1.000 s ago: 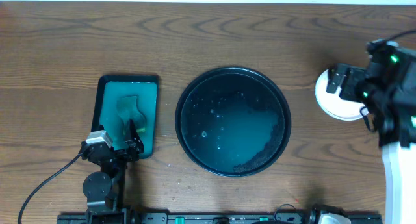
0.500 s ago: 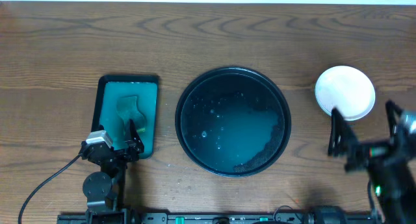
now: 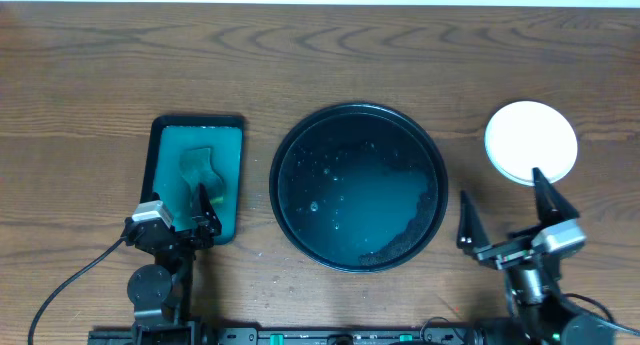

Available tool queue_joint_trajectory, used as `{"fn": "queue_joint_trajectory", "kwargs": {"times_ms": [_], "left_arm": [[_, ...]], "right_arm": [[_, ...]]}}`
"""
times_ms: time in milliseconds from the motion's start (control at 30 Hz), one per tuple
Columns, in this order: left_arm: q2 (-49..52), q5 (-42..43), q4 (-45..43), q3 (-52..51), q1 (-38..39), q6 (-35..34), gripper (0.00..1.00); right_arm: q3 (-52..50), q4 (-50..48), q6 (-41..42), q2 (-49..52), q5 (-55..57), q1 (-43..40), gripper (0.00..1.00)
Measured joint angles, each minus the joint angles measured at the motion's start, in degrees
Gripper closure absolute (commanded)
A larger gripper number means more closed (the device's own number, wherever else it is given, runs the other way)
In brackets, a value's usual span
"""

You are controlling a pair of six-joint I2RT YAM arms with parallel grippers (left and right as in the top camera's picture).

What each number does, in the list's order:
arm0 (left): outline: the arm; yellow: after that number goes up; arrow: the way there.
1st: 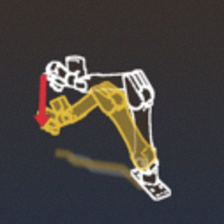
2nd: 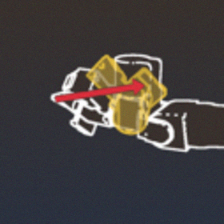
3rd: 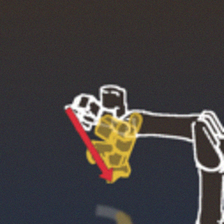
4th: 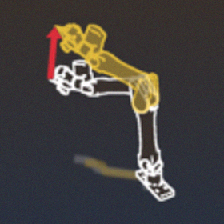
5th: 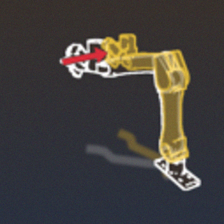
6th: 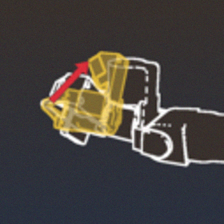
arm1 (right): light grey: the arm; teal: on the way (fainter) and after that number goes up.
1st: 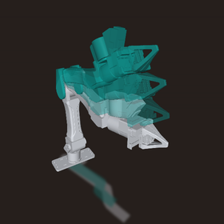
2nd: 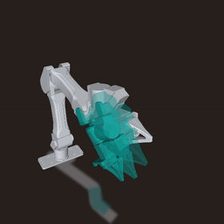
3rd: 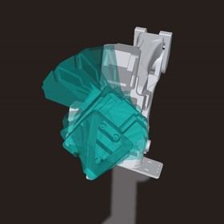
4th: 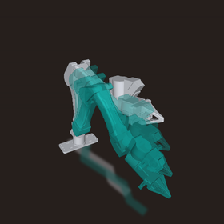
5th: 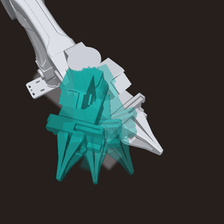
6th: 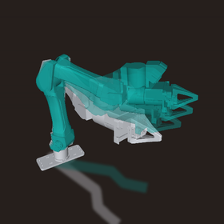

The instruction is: Clean dirty plates on tray and stack at the side

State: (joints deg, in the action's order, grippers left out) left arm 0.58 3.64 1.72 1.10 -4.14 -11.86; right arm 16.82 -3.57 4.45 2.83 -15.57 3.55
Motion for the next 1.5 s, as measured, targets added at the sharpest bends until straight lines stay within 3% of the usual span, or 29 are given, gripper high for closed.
{"fn": "queue_joint_trajectory", "kwargs": {"times_ms": [133, 400, 633, 833, 1500], "left_arm": [[0.0, 0.0, 0.0, 0.0, 0.0, 0.0, 0.16], [0.0, 0.0, 0.0, 0.0, 0.0, 0.0, 0.16], [0.0, 0.0, 0.0, 0.0, 0.0, 0.0, 0.16], [0.0, 0.0, 0.0, 0.0, 0.0, 0.0, 0.16], [0.0, 0.0, 0.0, 0.0, 0.0, 0.0, 0.16]], "right_arm": [[-8.7, -7.8, 0.0, -1.9, -2.2, 0.0, 0.01], [-15.9, -10.2, 0.1, -2.0, -3.3, 1.0, 0.01], [-16.4, -7.5, 1.1, -2.1, -2.0, 1.1, 0.01], [-16.4, 5.8, 3.3, -2.2, -1.3, 1.1, 0.01], [-16.4, 6.2, 4.1, -2.1, -1.0, 1.1, 0.01]]}}
